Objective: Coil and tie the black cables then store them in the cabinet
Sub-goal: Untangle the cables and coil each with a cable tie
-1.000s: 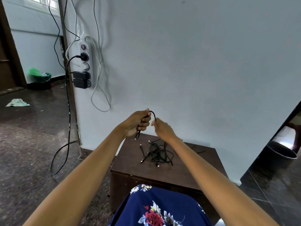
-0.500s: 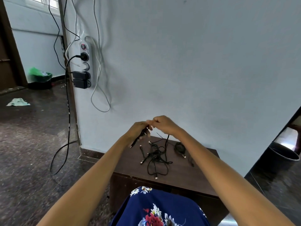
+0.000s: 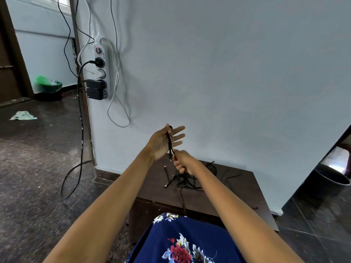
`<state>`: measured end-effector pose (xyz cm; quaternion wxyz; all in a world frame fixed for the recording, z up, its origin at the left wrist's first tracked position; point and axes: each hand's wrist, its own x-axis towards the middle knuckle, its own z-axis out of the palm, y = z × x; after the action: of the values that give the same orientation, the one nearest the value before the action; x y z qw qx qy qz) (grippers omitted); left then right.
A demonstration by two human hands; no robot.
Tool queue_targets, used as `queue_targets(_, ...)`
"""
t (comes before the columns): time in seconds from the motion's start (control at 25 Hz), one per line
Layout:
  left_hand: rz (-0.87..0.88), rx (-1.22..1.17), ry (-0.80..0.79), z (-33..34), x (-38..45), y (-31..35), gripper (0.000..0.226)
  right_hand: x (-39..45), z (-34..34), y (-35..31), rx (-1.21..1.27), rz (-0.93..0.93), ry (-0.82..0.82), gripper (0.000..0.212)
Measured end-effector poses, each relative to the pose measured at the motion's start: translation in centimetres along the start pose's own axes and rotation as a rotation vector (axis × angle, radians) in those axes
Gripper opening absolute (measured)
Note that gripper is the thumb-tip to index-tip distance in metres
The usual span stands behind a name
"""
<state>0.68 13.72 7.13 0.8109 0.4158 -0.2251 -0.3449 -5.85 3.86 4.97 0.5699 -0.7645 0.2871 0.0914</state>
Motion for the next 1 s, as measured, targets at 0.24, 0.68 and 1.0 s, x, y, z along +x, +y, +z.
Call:
queue_targets(0.24,-0.004,0.666,0.152,-0.6,-0.3,-1.6,0.037,-0.9,-0.9,-2.4,-0.495,-0.134,0.027,0.029)
queue_targets(0.68,-0.349,0.274,-0.218,-0.8,-1.1,0.7,0.041,-1.3,-5.1,-3.0,0.121,-0.195,0.114,0.045)
queue_targets(1.0,-0.077,0.053,-0.039,0.5,-0.5,-0.6,0.040,1.3,-1.1,0.4,0.248,-0.154,0.236,0.038)
